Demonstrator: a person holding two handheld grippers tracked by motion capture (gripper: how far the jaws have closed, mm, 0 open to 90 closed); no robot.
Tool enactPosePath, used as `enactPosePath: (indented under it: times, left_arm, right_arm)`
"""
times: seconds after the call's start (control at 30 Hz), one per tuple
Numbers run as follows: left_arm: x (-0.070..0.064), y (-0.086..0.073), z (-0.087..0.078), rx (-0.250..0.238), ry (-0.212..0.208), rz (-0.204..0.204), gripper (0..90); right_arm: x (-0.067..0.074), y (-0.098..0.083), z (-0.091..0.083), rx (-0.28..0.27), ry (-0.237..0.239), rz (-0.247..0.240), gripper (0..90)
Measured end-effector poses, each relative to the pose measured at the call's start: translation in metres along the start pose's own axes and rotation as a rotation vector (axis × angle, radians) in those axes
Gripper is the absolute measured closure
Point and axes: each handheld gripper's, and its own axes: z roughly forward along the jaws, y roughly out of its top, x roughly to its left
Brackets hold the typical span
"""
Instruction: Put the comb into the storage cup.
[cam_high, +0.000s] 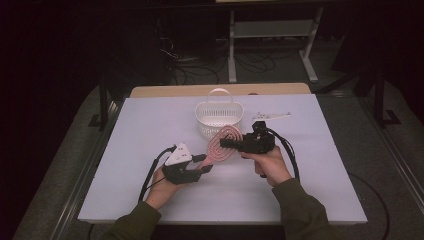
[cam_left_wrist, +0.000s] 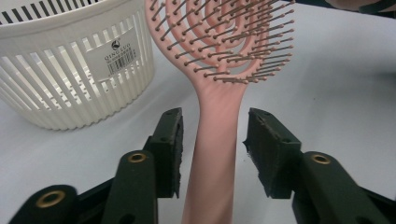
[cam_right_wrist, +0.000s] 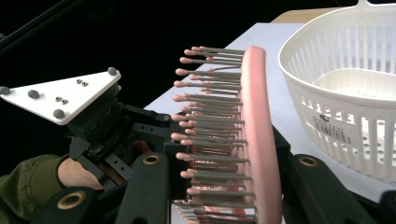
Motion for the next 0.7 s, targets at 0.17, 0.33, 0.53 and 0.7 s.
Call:
enactPosePath:
  times: [0.17, 0.33, 0.53, 0.7]
  left_arm:
    - [0.003, 0.000, -0.002, 0.002, -0.023, -0.019, 47.8]
    - [0.008, 0.000, -0.006, -0.005, -0.045, -0.031, 40.5]
    - [0.013, -0.001, -0.011, -0.002, -0.072, -0.037, 31.3]
    - [0.017, -0.003, -0.015, -0.002, -0.098, -0.046, 22.3]
  right_arm:
    - [0.000, 0.001, -0.002, -0.005, -0.007, 0.000, 63.5]
    - [-0.002, 0.001, -0.005, -0.013, -0.017, -0.002, 63.4]
    - [-0.003, 0.001, -0.008, -0.018, -0.025, 0.000, 63.4]
    - [-0.004, 0.002, -0.009, -0.020, -0.030, 0.001, 63.5]
